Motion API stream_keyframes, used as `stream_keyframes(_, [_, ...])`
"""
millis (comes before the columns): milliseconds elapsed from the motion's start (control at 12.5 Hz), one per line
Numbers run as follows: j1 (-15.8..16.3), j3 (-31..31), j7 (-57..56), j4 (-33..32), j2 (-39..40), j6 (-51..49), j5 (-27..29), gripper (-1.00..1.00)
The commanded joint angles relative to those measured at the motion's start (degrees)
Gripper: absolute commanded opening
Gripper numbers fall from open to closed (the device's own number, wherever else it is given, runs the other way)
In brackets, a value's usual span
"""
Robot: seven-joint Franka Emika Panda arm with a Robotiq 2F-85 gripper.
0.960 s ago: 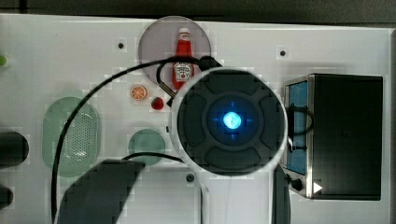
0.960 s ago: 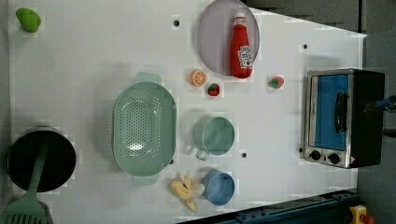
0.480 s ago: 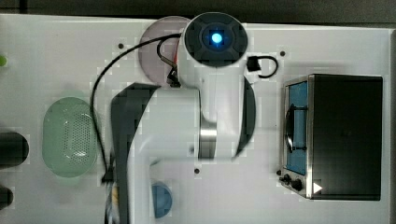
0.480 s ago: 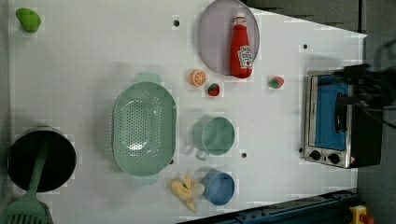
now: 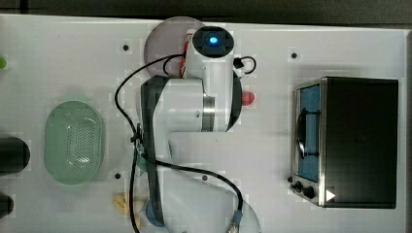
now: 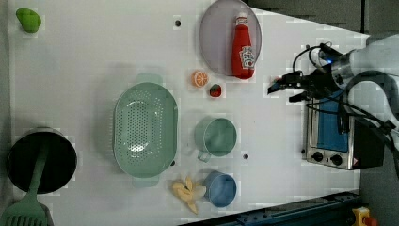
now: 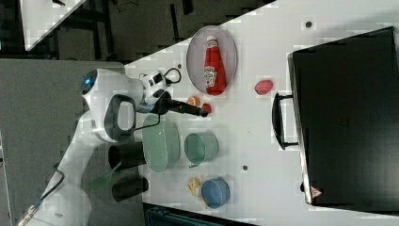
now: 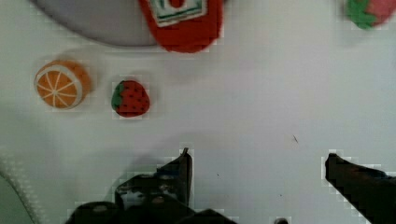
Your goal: Pick ketchup from plate and place it on table.
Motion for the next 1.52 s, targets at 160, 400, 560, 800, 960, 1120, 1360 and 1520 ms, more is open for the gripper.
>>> stream_keyframes(160, [1.36, 0.31, -10.38, 3.64, 1.49, 4.95, -0.39, 1.0])
stream_keyframes(400, [1.59, 0.31, -10.43, 5.78, 6.71, 9.17, -1.15, 1.0])
stream_keyframes(560, [1.79, 0.3, -10.42, 6.96, 9.81, 12.78, -1.39, 1.0])
stream_keyframes(800, [1.92, 0.22, -10.43, 9.1, 14.09, 18.15, -3.94, 1.0])
stream_keyframes(960, [1.93, 0.19, -10.43, 10.31, 16.74, 20.71, -5.99, 1.0])
stream_keyframes(1120, [1.94, 0.17, -10.44, 10.98, 18.97, 23.03, -6.01, 1.0])
stream_keyframes(1360, [2.11, 0.22, -10.44, 11.84, 21.62, 25.62, -6.01, 1.0])
stream_keyframes(1520, [2.31, 0.34, -10.43, 12.29, 22.83, 26.85, -6.01, 1.0])
